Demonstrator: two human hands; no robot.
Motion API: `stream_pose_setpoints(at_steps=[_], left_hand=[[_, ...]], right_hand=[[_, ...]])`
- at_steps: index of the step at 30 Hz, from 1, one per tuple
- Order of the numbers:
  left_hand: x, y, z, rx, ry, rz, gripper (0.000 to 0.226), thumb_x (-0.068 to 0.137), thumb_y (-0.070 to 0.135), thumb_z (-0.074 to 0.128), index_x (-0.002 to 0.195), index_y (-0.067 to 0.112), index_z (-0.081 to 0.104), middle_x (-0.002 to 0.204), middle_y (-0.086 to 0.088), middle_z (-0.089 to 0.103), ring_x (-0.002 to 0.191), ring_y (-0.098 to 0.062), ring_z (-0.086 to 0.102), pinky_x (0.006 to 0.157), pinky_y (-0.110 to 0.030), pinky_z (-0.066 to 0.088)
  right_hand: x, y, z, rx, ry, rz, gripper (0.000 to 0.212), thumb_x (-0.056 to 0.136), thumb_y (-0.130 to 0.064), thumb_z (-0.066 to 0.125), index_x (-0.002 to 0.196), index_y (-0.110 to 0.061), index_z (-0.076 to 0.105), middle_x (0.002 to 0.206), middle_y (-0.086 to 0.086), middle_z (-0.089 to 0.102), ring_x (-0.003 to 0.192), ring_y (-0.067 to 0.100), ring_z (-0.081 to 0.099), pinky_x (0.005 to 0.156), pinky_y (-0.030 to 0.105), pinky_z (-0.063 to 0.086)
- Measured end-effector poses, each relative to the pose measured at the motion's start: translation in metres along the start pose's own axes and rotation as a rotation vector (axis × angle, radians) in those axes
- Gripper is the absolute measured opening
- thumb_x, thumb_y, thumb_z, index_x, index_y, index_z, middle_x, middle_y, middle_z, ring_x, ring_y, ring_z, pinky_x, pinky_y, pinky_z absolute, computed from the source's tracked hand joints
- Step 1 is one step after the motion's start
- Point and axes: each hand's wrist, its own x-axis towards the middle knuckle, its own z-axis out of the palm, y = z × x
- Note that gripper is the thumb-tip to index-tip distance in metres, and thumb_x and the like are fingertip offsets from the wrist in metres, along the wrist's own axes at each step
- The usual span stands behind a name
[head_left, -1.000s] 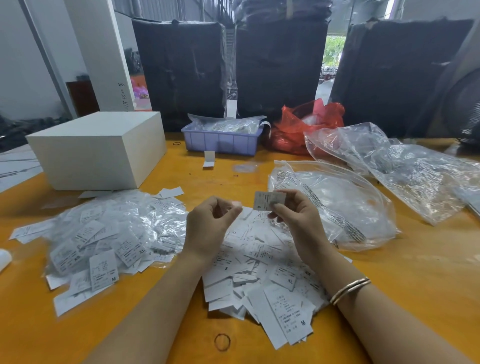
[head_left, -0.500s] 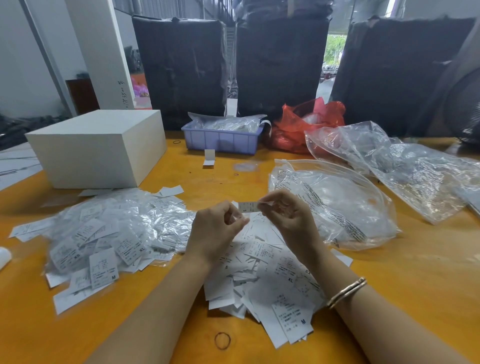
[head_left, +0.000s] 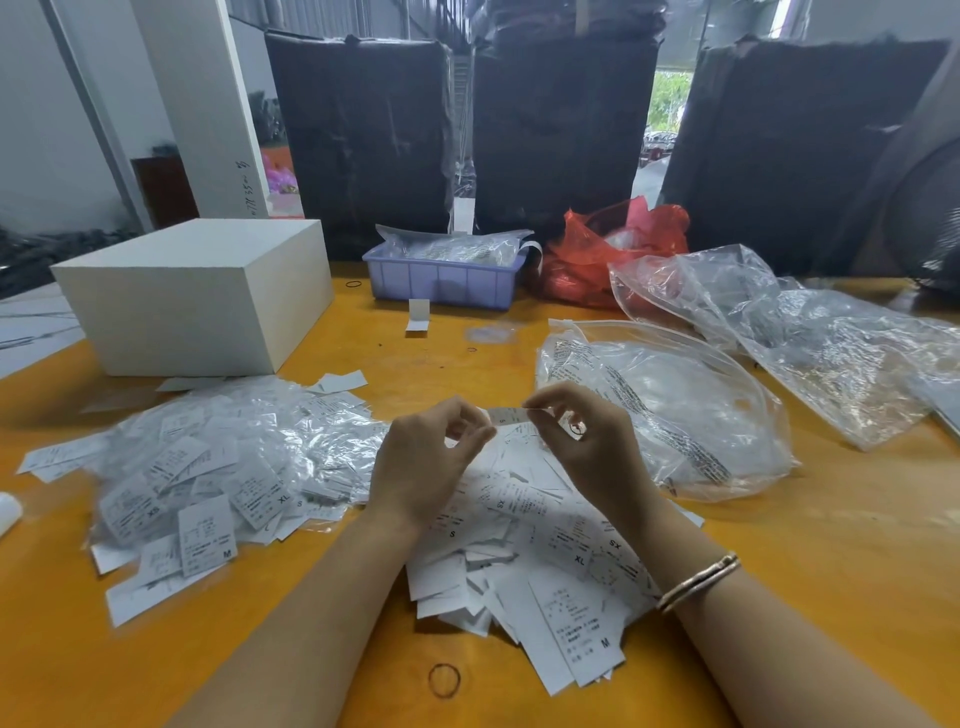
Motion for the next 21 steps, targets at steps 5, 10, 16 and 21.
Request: stream_pose_setpoints(at_steps=[5, 10, 16, 21], left_hand=[[0.0000, -0.0002, -0.0011, -0.042, -0.038, 0.032, 0.007, 0.082, 0.032, 0.070, 0.083, 0.024, 0.070, 0.076, 0.020, 0.063, 0.075, 0.010, 0.058, 0.064, -0.003, 0.039], [0.0016, 0.0003, -0.0025, -0.091, -0.061, 0.086, 0.007, 0.085, 0.019, 0.068, 0.089, 0.016, 0.073, 0.076, 0.018, 0.062, 0.075, 0.008, 0.058, 0.064, -0.006, 0.042], [0.0027, 0.0035, -0.0029, -0.238, -0.154, 0.048, 0.013, 0.088, 0.016, 0.063, 0.098, 0.019, 0.071, 0.081, 0.012, 0.069, 0.075, 0.007, 0.062, 0.064, -0.010, 0.047], [0.0035, 0.0056, -0.0062, -0.322, -0.157, -0.012, 0.011, 0.088, 0.027, 0.059, 0.083, 0.034, 0.067, 0.075, 0.023, 0.068, 0.079, -0.019, 0.065, 0.070, -0.039, 0.051]], right_hand=[[0.0014, 0.0027, -0.0034, -0.033, -0.023, -0.029, 0.015, 0.078, 0.006, 0.067, 0.087, -0.006, 0.069, 0.080, -0.004, 0.064, 0.070, 0.004, 0.053, 0.068, 0.010, 0.043], [0.0027, -0.0017, -0.0062, -0.021, -0.056, -0.041, 0.012, 0.081, 0.004, 0.062, 0.087, -0.004, 0.068, 0.079, 0.000, 0.064, 0.069, 0.009, 0.057, 0.065, 0.020, 0.047], [0.0037, -0.0039, -0.0070, 0.121, 0.006, 0.135, 0.016, 0.085, 0.003, 0.062, 0.090, -0.012, 0.063, 0.079, -0.005, 0.063, 0.071, 0.003, 0.056, 0.062, 0.019, 0.048], [0.0037, -0.0041, -0.0083, 0.097, -0.059, 0.101, 0.014, 0.082, 0.003, 0.059, 0.087, -0.008, 0.065, 0.078, -0.001, 0.064, 0.067, 0.003, 0.053, 0.061, 0.015, 0.044]])
